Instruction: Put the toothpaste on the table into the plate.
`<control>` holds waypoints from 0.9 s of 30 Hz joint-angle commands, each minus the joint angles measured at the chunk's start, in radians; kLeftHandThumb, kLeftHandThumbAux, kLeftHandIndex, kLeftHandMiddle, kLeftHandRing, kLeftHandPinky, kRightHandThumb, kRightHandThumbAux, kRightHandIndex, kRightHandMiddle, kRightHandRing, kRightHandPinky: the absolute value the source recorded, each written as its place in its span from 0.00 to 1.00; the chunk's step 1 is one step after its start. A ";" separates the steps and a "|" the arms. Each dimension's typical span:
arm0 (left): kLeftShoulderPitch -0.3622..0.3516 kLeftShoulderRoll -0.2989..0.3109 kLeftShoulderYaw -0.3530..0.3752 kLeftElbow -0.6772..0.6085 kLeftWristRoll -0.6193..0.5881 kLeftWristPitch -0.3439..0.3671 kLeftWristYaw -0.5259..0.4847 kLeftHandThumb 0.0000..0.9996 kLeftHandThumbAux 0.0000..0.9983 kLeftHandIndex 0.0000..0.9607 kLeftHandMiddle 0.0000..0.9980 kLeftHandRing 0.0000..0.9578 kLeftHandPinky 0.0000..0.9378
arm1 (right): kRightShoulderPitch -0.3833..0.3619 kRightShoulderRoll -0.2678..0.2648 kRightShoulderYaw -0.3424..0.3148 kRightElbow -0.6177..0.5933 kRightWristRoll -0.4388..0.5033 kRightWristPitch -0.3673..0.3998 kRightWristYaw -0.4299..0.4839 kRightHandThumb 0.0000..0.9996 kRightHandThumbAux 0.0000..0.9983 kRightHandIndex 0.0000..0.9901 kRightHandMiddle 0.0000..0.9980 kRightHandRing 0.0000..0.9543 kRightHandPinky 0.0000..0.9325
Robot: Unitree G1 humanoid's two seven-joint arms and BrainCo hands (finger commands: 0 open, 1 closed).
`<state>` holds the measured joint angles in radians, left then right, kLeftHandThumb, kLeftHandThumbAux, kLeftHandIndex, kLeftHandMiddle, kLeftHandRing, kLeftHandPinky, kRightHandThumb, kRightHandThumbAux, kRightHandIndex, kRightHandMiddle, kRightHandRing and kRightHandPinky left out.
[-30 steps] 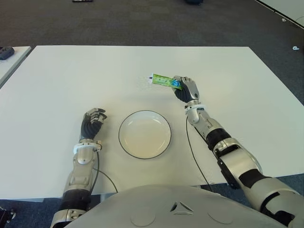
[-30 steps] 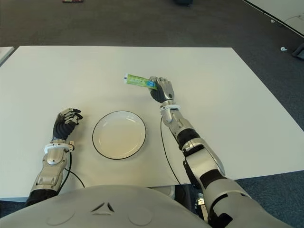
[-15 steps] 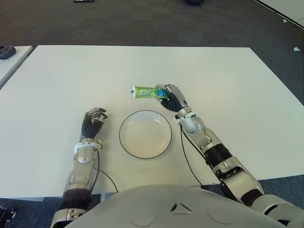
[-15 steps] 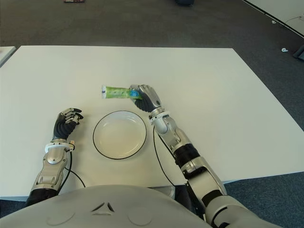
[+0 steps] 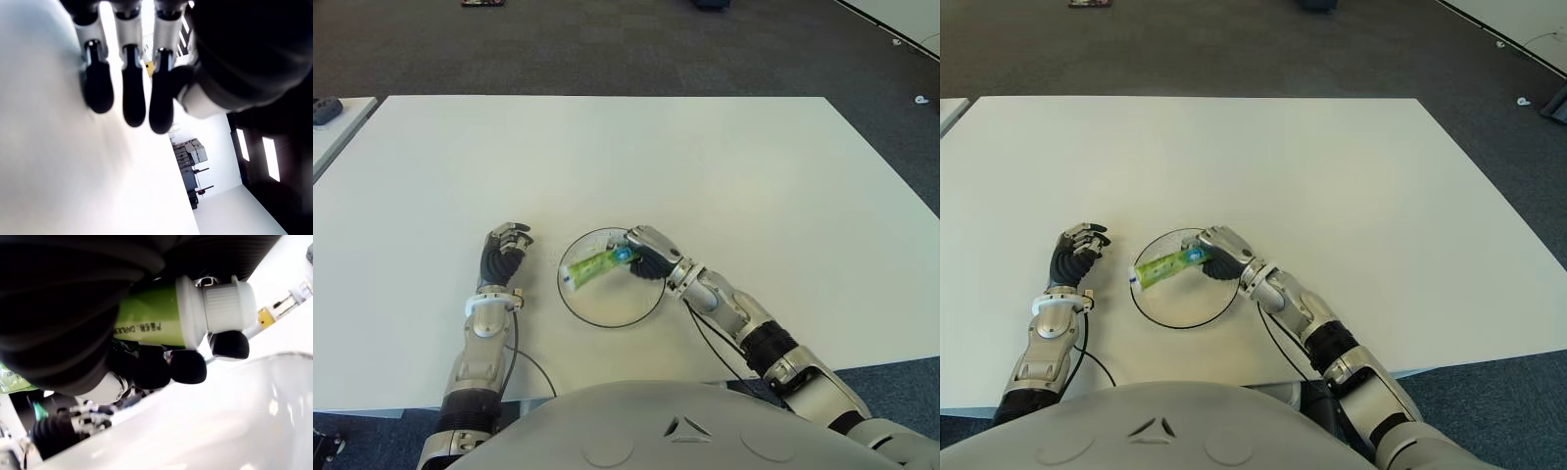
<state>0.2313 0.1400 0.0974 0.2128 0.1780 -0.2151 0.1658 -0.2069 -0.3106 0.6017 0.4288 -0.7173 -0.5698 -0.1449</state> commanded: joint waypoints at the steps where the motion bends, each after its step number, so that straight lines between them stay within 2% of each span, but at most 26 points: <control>1: 0.005 -0.009 -0.007 0.020 0.007 0.022 0.007 0.71 0.72 0.44 0.54 0.51 0.41 | -0.025 -0.009 0.041 0.063 -0.068 -0.028 -0.015 0.71 0.72 0.44 0.87 0.89 0.92; 9: 0.007 -0.011 -0.008 0.020 0.001 0.022 0.003 0.71 0.72 0.44 0.54 0.51 0.42 | -0.055 -0.040 0.104 0.095 -0.200 -0.057 -0.100 0.71 0.72 0.44 0.88 0.91 0.94; 18: 0.009 -0.014 -0.007 0.021 -0.002 0.013 0.003 0.71 0.73 0.44 0.53 0.50 0.43 | -0.075 -0.052 0.121 0.126 -0.221 -0.068 -0.136 0.71 0.72 0.44 0.84 0.88 0.89; 21: 0.009 -0.014 -0.007 0.021 0.000 0.011 0.004 0.71 0.73 0.44 0.53 0.51 0.44 | -0.083 -0.055 0.122 0.133 -0.219 -0.069 -0.134 0.71 0.72 0.44 0.77 0.80 0.78; 23: 0.010 -0.014 -0.008 0.020 0.002 0.010 0.004 0.71 0.73 0.44 0.53 0.51 0.45 | -0.089 -0.058 0.123 0.134 -0.217 -0.066 -0.124 0.71 0.72 0.44 0.63 0.66 0.65; 27: 0.010 -0.014 -0.008 0.018 0.004 0.012 0.005 0.71 0.73 0.44 0.53 0.51 0.45 | -0.101 -0.062 0.124 0.129 -0.216 -0.054 -0.101 0.70 0.73 0.43 0.48 0.51 0.50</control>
<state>0.2334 0.1326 0.0976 0.2136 0.1770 -0.2197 0.1674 -0.3001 -0.3552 0.7148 0.5399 -0.9088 -0.6435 -0.2847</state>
